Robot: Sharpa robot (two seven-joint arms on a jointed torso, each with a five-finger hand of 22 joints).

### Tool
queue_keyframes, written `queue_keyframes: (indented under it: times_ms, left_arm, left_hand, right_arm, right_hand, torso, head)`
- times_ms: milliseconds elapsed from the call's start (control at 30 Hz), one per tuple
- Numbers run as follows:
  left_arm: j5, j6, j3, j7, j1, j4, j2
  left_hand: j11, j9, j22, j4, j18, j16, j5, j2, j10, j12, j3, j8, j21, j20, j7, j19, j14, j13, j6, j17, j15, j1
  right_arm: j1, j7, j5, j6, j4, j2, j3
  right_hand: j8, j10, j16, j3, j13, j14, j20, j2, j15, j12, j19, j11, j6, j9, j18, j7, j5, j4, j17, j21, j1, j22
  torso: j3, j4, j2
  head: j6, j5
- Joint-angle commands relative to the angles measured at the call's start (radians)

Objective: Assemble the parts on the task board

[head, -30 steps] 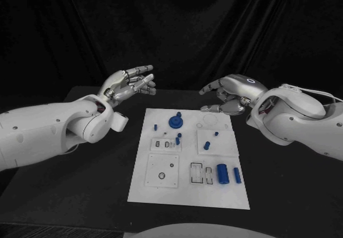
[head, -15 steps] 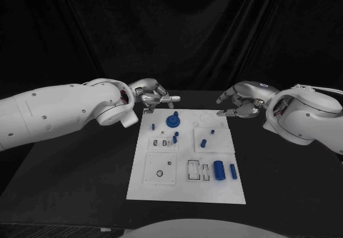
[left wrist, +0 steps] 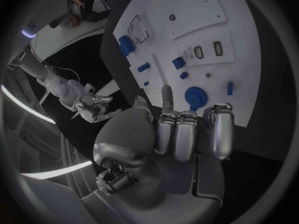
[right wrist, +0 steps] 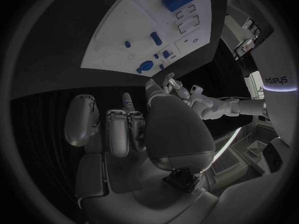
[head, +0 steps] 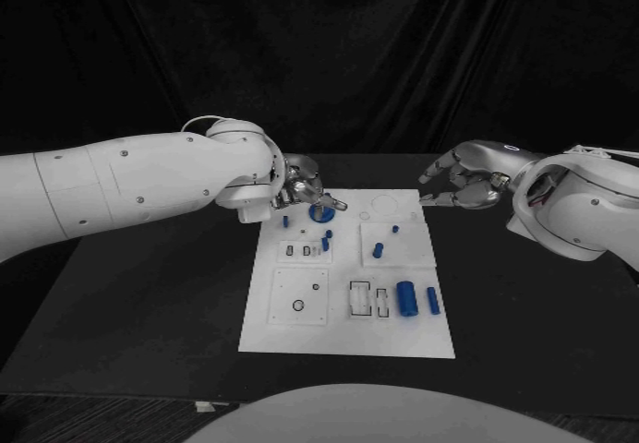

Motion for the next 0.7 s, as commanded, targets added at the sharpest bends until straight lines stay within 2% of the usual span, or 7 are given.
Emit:
queue_keyframes:
  times_ms: [33, 100, 233, 333, 433, 600, 700]
  left_arm:
    - [-0.05, 0.096, 0.001, -0.143, 0.003, -0.001, 0.016]
    - [-0.052, 0.107, 0.001, -0.163, 0.003, -0.005, 0.025]
    - [-0.054, 0.122, 0.001, -0.185, 0.003, -0.018, 0.04]
    - [-0.055, 0.135, 0.001, -0.195, 0.003, -0.031, 0.054]
    - [-0.055, 0.145, 0.001, -0.202, 0.002, -0.044, 0.066]
    - [-0.055, 0.147, 0.001, -0.207, 0.001, -0.059, 0.084]
    - [-0.055, 0.149, 0.001, -0.206, 0.0, -0.062, 0.092]
  left_hand:
    - [-0.007, 0.009, 0.049, -0.007, -0.005, 0.003, -0.006, 0.01, 0.104, 0.002, 0.014, -0.008, 0.001, -0.004, -0.002, -0.001, 0.104, 0.262, 0.0, 0.263, -0.009, 0.005]
    - [-0.008, 0.013, 0.053, -0.008, -0.006, 0.003, -0.006, 0.01, 0.104, 0.002, 0.017, -0.009, 0.002, -0.005, -0.003, 0.003, 0.104, 0.262, 0.003, 0.263, -0.01, 0.005]
    - [-0.009, 0.015, 0.054, -0.009, -0.006, 0.003, -0.007, 0.011, 0.104, 0.002, 0.019, -0.009, 0.002, -0.006, -0.004, 0.004, 0.104, 0.262, 0.005, 0.263, -0.011, 0.004]
    - [-0.01, 0.018, 0.051, -0.011, -0.006, 0.003, -0.005, 0.012, 0.104, 0.002, 0.023, -0.015, 0.001, -0.007, -0.004, 0.002, 0.104, 0.262, 0.004, 0.263, -0.012, 0.003]
    - [-0.01, 0.019, 0.052, -0.014, -0.006, 0.003, -0.003, 0.013, 0.104, 0.002, 0.03, -0.034, 0.0, -0.008, -0.003, 0.002, 0.104, 0.262, 0.0, 0.263, -0.013, -0.001]
    - [-0.007, 0.02, 0.047, -0.017, -0.005, 0.003, 0.004, 0.016, 0.104, 0.002, 0.043, -0.073, -0.004, -0.008, 0.001, -0.003, 0.104, 0.262, 0.002, 0.263, -0.012, -0.012]
    - [-0.004, 0.021, 0.044, -0.017, -0.004, 0.003, 0.016, 0.018, 0.104, 0.002, 0.052, -0.096, -0.007, -0.007, 0.004, -0.006, 0.104, 0.262, 0.003, 0.263, -0.009, -0.02]
  right_arm:
    - [-0.01, -0.02, 0.0, 0.014, -0.004, -0.002, 0.0]
    - [-0.016, -0.021, 0.0, 0.015, -0.006, -0.002, 0.0]
    - [-0.023, -0.021, 0.0, 0.016, -0.01, -0.002, 0.0]
    - [-0.028, -0.019, 0.0, 0.012, -0.013, -0.001, 0.0]
    - [-0.032, -0.017, 0.0, 0.006, -0.015, -0.001, 0.0]
    - [-0.039, -0.01, -0.001, -0.011, -0.017, 0.0, 0.0]
    - [-0.042, -0.008, -0.001, -0.016, -0.019, 0.0, 0.0]
  right_hand:
    - [0.002, 0.067, -0.001, -0.001, 0.21, 0.089, -0.001, 0.011, 0.006, -0.007, -0.005, 0.007, 0.011, -0.001, 0.015, 0.0, 0.006, -0.004, 0.214, -0.001, 0.003, 0.171]
    - [0.002, 0.066, -0.001, -0.001, 0.208, 0.089, -0.001, 0.012, 0.006, -0.008, -0.005, 0.007, 0.011, -0.002, 0.015, 0.0, 0.009, -0.004, 0.213, -0.002, 0.003, 0.171]
    - [0.001, 0.064, -0.001, -0.002, 0.205, 0.089, -0.001, 0.013, 0.006, -0.011, -0.005, 0.007, 0.012, -0.003, 0.015, 0.0, 0.013, -0.003, 0.213, -0.002, 0.004, 0.171]
    - [0.001, 0.061, -0.001, -0.002, 0.201, 0.089, -0.001, 0.013, 0.006, -0.015, -0.005, 0.007, 0.012, -0.003, 0.015, 0.001, 0.015, -0.003, 0.213, -0.003, 0.004, 0.171]
    - [0.001, 0.058, -0.002, -0.002, 0.197, 0.089, -0.001, 0.013, 0.006, -0.019, -0.005, 0.007, 0.012, -0.003, 0.015, 0.001, 0.016, -0.003, 0.212, -0.003, 0.004, 0.17]
    - [0.0, 0.052, -0.002, -0.003, 0.187, 0.089, -0.002, 0.013, 0.006, -0.028, -0.005, 0.007, 0.012, -0.004, 0.015, 0.001, 0.02, -0.003, 0.212, -0.003, 0.005, 0.17]
    - [0.0, 0.052, -0.002, -0.003, 0.187, 0.089, -0.002, 0.013, 0.006, -0.028, -0.005, 0.007, 0.012, -0.004, 0.015, 0.001, 0.02, -0.003, 0.212, -0.003, 0.005, 0.17]
  torso:
    - [0.009, -0.0106, 0.001]
    - [0.0106, -0.0152, 0.002]
    - [0.0115, -0.0144, 0.003]
    - [0.0173, -0.0132, 0.006]
    - [0.0213, -0.0159, 0.009]
    - [0.0244, -0.0164, 0.009]
    - [0.0278, -0.018, 0.01]
  head:
    - [-0.003, 0.007]
    - [-0.003, 0.011]
    - [-0.003, 0.011]
    - [-0.003, 0.011]
    - [-0.003, 0.013]
    - [-0.003, 0.019]
    - [-0.003, 0.019]
